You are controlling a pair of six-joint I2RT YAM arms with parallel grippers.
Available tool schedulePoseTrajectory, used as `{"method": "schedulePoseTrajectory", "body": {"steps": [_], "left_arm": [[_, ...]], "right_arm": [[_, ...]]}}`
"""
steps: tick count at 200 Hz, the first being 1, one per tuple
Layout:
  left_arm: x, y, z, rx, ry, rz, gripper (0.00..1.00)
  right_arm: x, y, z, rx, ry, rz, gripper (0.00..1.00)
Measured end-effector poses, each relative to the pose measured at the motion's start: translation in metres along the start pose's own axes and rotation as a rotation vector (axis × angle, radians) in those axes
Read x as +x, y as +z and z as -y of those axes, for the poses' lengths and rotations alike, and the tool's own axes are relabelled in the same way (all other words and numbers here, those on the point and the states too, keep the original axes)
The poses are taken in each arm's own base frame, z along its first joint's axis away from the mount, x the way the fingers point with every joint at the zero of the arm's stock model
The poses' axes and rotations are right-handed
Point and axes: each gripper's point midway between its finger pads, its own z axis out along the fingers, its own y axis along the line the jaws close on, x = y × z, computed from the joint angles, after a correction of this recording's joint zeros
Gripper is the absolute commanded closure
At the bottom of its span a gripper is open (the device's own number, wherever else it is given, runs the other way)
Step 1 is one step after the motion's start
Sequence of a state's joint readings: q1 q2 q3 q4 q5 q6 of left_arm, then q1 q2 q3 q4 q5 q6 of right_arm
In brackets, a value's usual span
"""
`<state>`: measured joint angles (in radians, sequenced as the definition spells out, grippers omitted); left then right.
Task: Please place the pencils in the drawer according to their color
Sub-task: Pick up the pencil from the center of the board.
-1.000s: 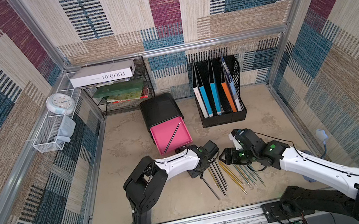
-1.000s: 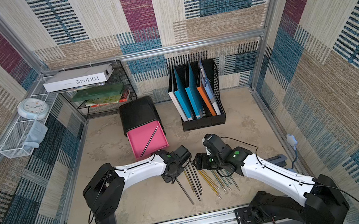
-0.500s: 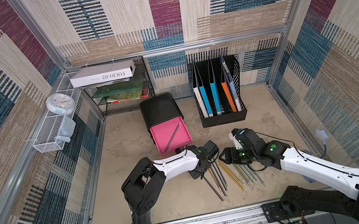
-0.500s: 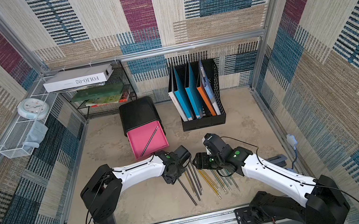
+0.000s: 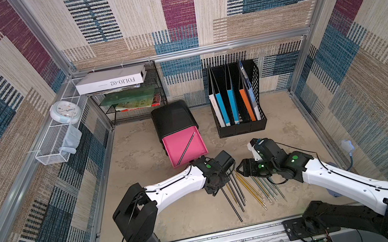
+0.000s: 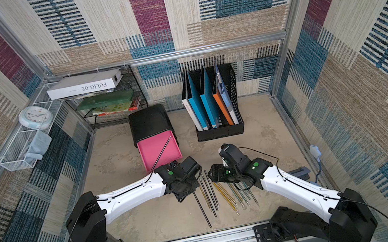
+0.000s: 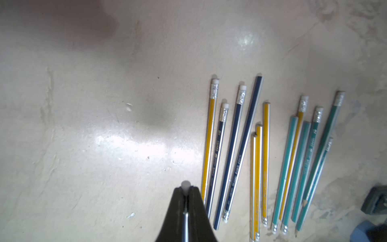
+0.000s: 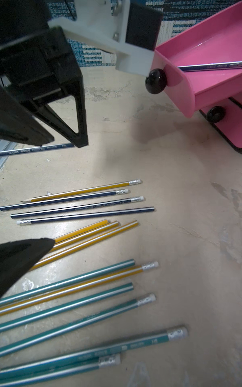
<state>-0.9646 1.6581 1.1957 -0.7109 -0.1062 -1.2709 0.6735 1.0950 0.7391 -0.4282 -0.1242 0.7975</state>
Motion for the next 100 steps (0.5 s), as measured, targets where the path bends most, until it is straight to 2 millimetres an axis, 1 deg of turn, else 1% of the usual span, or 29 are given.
{"method": "schedulePoseTrajectory", "body": {"steps": [44, 78, 100], "left_arm": [[-0.012, -0.044, -0.003, 0.043, 0.088, 0.065, 1.0], [-0.031, -0.084, 0.0, 0.075, 0.174, 0.157, 1.0], [-0.046, -0.105, 0.001, 0.089, 0.214, 0.206, 1.0]], "right_arm": [[-0.004, -0.002, -0.005, -0.012, 0.003, 0.005, 0.26], [-0.008, -0.003, -0.011, -0.023, 0.007, 0.006, 0.26], [-0.009, -0.003, -0.014, -0.032, 0.01, 0.005, 0.26]]}}
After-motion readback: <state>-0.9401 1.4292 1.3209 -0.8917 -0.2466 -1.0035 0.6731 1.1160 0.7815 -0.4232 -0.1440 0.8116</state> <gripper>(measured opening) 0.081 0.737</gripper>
